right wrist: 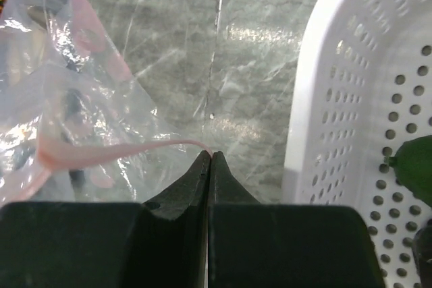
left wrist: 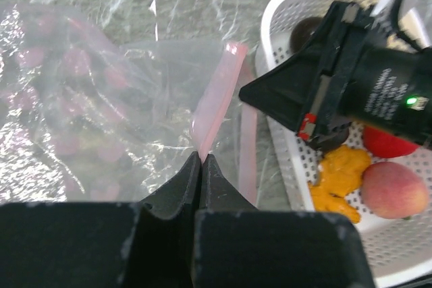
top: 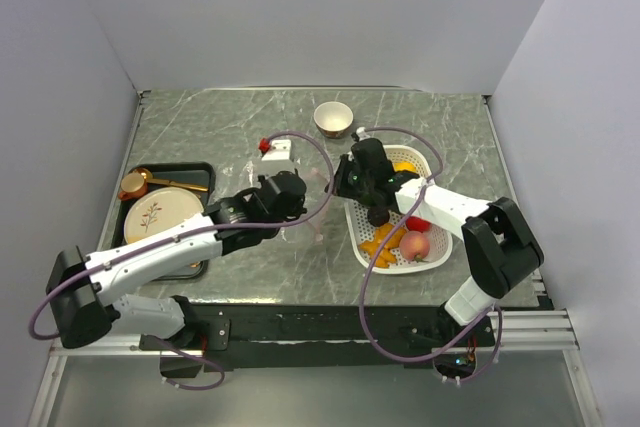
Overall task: Place the food in the zip-top bag and seal the zipper
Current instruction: Open the zipper of the food storage bag at the center of the board, then pick up the fake fruit from the bin, then place the fake fruit in the zipper food storage bag, then adjust the zipper food storage bag at the center of the board.
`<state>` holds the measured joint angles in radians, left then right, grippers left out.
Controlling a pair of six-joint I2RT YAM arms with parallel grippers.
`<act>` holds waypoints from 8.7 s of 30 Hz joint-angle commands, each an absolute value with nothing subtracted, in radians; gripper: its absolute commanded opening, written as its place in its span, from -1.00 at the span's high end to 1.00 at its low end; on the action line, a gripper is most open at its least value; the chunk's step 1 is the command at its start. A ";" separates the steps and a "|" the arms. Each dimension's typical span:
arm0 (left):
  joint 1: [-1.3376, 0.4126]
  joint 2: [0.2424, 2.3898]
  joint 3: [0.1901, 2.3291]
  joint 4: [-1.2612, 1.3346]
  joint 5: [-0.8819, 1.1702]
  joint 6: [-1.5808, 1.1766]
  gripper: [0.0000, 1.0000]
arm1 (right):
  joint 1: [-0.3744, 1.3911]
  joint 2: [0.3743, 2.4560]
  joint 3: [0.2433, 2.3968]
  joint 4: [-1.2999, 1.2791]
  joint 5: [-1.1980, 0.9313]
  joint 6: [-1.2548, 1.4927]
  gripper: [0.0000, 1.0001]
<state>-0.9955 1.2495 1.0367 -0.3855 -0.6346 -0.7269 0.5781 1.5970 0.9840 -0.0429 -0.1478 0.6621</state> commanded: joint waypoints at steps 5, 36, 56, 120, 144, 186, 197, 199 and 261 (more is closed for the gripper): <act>-0.994 1.331 1.089 -0.374 -0.624 -0.749 0.98 | 0.580 1.502 1.020 -0.089 -0.063 0.630 0.71; -0.946 1.336 0.997 -0.173 -0.420 -0.710 0.99 | 0.215 0.876 0.637 -0.374 -0.083 0.667 -0.62; -0.942 1.319 0.977 -0.155 -0.399 -0.693 0.98 | 0.328 0.907 0.595 -0.623 0.208 0.728 -1.00; -0.939 1.333 0.940 -0.104 -0.321 -0.730 0.98 | 0.563 0.933 0.658 -0.022 -0.141 0.819 0.37; -0.940 1.332 0.945 -0.095 -0.291 -0.746 0.98 | 0.620 1.193 0.741 0.064 -0.123 0.801 0.36; -0.942 1.264 0.953 -0.127 -0.319 -0.752 0.98 | 0.640 1.106 0.818 -0.081 0.015 0.779 -0.88; -0.942 1.241 0.960 -0.138 -0.351 -0.752 0.98 | 0.641 1.043 0.677 -0.046 -0.070 0.830 -0.31; -0.942 1.239 0.963 -0.141 -0.353 -0.752 0.98 | 0.647 1.074 0.652 -0.017 -0.097 0.862 -0.28; -0.940 1.384 1.455 -0.783 -0.487 -0.910 0.98 | 0.548 1.641 1.410 -0.663 -0.307 0.403 0.52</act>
